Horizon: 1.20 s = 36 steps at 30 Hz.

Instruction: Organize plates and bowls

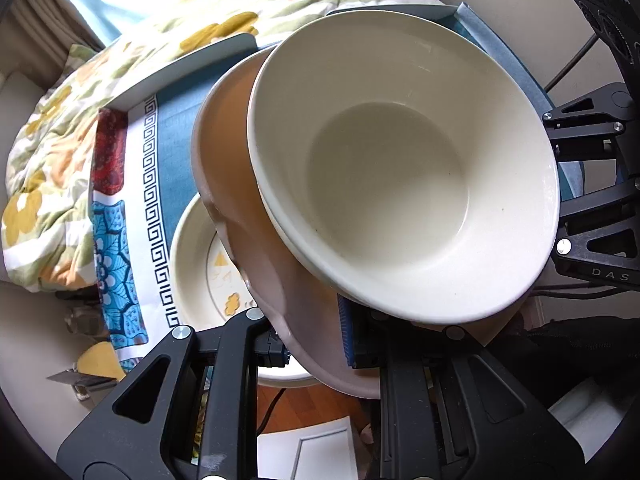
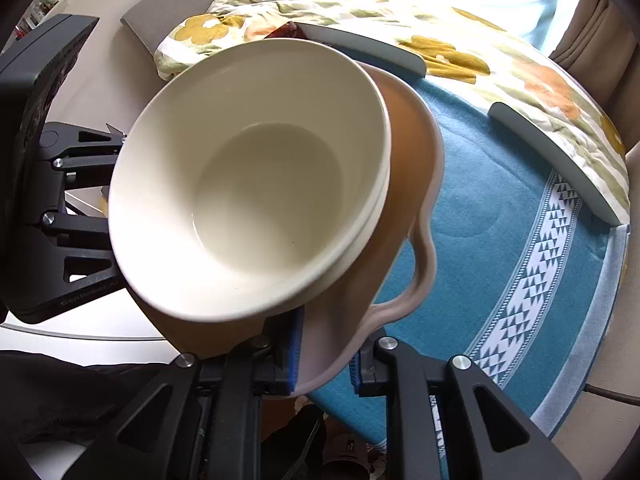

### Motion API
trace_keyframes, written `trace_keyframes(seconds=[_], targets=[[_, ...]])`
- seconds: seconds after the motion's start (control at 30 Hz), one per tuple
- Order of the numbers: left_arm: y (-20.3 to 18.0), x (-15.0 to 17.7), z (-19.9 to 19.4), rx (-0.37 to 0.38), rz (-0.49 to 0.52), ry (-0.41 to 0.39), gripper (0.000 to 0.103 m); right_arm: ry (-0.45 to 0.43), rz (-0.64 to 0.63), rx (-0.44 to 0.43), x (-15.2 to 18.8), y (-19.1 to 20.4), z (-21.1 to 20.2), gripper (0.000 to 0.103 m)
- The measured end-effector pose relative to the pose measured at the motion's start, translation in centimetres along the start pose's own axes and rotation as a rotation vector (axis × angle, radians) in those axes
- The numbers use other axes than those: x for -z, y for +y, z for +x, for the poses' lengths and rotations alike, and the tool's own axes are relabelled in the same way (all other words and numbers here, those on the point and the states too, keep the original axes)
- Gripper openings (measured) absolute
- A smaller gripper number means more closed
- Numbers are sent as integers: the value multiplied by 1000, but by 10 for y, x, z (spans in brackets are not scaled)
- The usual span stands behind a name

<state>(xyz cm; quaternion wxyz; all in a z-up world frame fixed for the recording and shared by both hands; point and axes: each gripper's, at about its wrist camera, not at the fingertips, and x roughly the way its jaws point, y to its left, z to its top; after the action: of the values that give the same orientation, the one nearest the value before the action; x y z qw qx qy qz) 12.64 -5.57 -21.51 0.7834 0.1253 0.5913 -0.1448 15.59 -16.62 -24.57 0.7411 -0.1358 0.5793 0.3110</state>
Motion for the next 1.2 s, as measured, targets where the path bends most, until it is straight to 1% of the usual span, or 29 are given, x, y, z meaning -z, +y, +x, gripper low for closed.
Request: trace_keyframes(seconds=[0.17, 0.27, 0.57, 0.7, 0.77, 0.9, 1.1, 1.2], targets=[[31, 12, 20, 19, 28, 35, 14, 25, 47, -2, -16, 30, 26, 17], [43, 17, 29, 25, 43, 43, 14, 35, 77, -1, -22, 39, 39, 17], [71, 25, 49, 67, 56, 62, 14, 39, 127, 28, -34, 53, 62, 17], [79, 31, 58, 81, 46, 70, 14, 34, 148, 35, -36, 57, 67, 17], [82, 34, 62, 72, 46, 73, 14, 30, 164, 34, -36, 58, 70, 17], [91, 33, 64, 81, 24, 54, 14, -1, 178, 37, -35, 60, 68, 17], [86, 34, 64, 41, 43, 58, 15, -1, 207, 44, -35, 59, 68, 17], [89, 33, 63, 62, 24, 71, 18, 4, 211, 56, -35, 60, 68, 17]])
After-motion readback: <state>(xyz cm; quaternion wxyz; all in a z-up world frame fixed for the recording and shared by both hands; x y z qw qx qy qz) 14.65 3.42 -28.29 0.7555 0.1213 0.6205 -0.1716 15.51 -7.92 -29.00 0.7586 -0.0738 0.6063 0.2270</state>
